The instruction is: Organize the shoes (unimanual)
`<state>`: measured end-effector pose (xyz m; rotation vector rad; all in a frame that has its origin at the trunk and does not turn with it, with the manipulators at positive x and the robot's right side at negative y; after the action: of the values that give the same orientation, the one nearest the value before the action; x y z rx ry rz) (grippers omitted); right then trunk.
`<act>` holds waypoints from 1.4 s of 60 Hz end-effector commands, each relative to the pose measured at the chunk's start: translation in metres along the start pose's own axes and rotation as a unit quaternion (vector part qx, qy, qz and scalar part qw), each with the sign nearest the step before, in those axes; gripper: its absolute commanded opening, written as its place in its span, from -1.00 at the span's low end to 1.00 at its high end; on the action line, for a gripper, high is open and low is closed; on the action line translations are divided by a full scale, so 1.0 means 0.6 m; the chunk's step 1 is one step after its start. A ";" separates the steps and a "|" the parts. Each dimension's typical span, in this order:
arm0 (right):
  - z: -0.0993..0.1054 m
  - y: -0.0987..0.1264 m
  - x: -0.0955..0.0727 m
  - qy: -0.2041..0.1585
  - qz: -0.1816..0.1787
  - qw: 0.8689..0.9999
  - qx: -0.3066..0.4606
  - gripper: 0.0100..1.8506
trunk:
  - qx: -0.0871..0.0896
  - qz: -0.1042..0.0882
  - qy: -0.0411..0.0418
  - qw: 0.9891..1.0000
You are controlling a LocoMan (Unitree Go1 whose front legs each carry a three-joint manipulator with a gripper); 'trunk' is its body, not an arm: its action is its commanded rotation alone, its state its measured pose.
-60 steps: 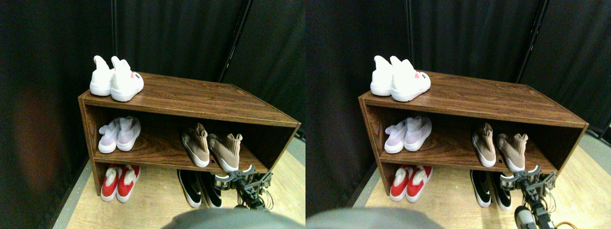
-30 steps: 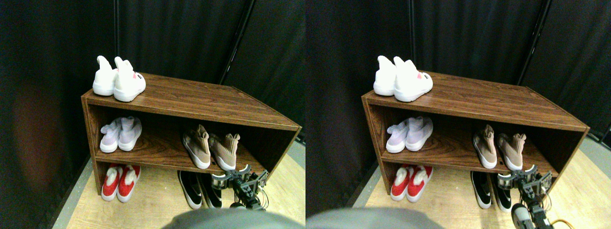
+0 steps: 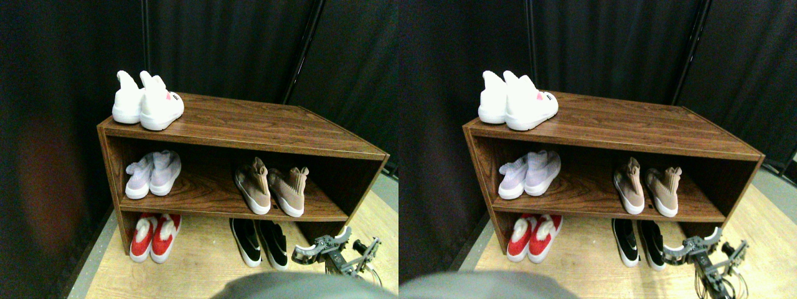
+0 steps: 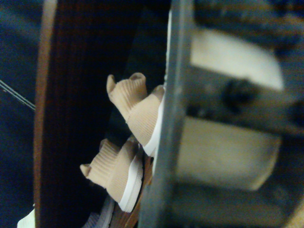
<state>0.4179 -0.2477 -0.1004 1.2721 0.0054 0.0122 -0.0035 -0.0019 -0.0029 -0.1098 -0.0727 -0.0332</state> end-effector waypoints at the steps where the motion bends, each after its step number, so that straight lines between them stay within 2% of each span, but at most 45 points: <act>1: 0.012 0.020 -0.017 -0.009 0.035 0.999 -0.030 0.88 | -0.003 0.002 0.008 1.000; 5: 0.025 0.024 -0.023 -0.015 0.038 0.998 -0.054 0.76 | -0.001 -0.004 0.008 1.000; 7: 0.034 0.027 -0.027 -0.013 0.038 0.998 -0.046 0.64 | -0.001 -0.004 0.008 1.000; 9: 0.045 0.030 -0.033 -0.029 0.043 0.998 -0.042 0.41 | -0.001 -0.004 0.008 1.000; 11: 0.048 0.030 -0.034 -0.034 0.044 0.998 -0.042 0.35 | -0.001 -0.004 0.008 1.000; 12: 0.060 0.033 -0.038 -0.047 0.045 0.997 -0.043 0.15 | 0.000 -0.005 0.008 1.000; 13: 0.060 0.033 -0.038 -0.047 0.045 0.997 -0.043 0.15 | 0.000 -0.005 0.008 1.000; 15: 0.069 0.036 -0.040 -0.051 0.047 0.997 -0.040 -0.03 | 0.000 -0.005 0.008 1.000; 18: 0.083 0.045 -0.044 -0.080 0.048 0.995 -0.032 -0.61 | 0.000 -0.004 0.008 1.000; 20: 0.091 0.048 -0.045 -0.088 0.056 0.994 -0.038 -0.84 | 0.000 -0.004 0.008 1.000; 21: 0.091 0.048 -0.045 -0.088 0.056 0.994 -0.038 -0.84 | 0.000 -0.004 0.008 1.000; 22: 0.095 0.050 -0.046 -0.094 0.060 0.993 -0.049 -0.93 | 0.000 -0.003 0.009 1.000; 29: 0.113 0.064 -0.047 -0.112 0.089 0.983 -0.118 -0.94 | 0.001 -0.003 0.010 1.000; 38: 0.129 0.071 -0.018 -0.118 0.087 0.981 -0.124 -0.94 | 0.000 -0.002 0.010 1.000; 41: 0.133 0.070 0.006 -0.118 0.083 0.984 -0.105 -0.94 | -0.001 -0.002 0.009 1.000; 43: 0.134 0.070 0.011 -0.117 0.081 0.985 -0.099 -0.94 | -0.001 -0.001 0.009 1.000; 44: 0.138 0.064 0.030 -0.109 0.075 0.988 -0.083 -0.94 | -0.001 0.000 0.010 1.000; 47: 0.141 0.059 0.047 -0.106 0.076 0.987 -0.094 -0.94 | -0.001 0.002 0.010 1.000; 51: 0.143 0.046 0.077 -0.118 0.055 0.988 -0.080 -0.94 | -0.001 0.003 0.010 1.000; 53: 0.143 0.044 0.080 -0.119 0.052 0.989 -0.076 -0.94 | -0.002 0.006 0.010 1.000; 54: 0.142 0.035 0.094 -0.120 0.038 0.990 -0.059 -0.94 | -0.002 0.006 0.010 1.000; 59: 0.144 0.013 0.118 -0.113 0.027 0.992 -0.044 -0.94 | -0.003 0.008 0.011 1.000; 61: 0.141 0.007 0.126 -0.127 0.016 0.992 -0.022 -0.94 | -0.003 0.008 0.011 1.000; 64: 0.138 -0.003 0.138 -0.125 0.004 0.992 -0.021 -0.94 | -0.004 0.009 0.012 1.000; 69: 0.135 -0.013 0.149 -0.130 -0.004 0.991 -0.026 -0.94 | -0.005 0.011 0.011 1.000; 77: 0.133 -0.028 0.170 -0.108 -0.009 0.994 -0.016 -0.94 | -0.005 0.015 0.010 1.000; 82: 0.129 -0.032 0.176 -0.121 -0.026 0.992 -0.011 -0.94 | -0.006 0.016 0.010 1.000; 84: 0.126 -0.033 0.179 -0.114 -0.025 0.993 -0.013 -0.94 | -0.006 0.016 0.010 1.000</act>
<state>0.5235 -0.3269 -0.0968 1.2489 -0.1528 -0.1879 -0.0033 -0.0021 -0.0023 -0.1152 -0.0701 -0.0198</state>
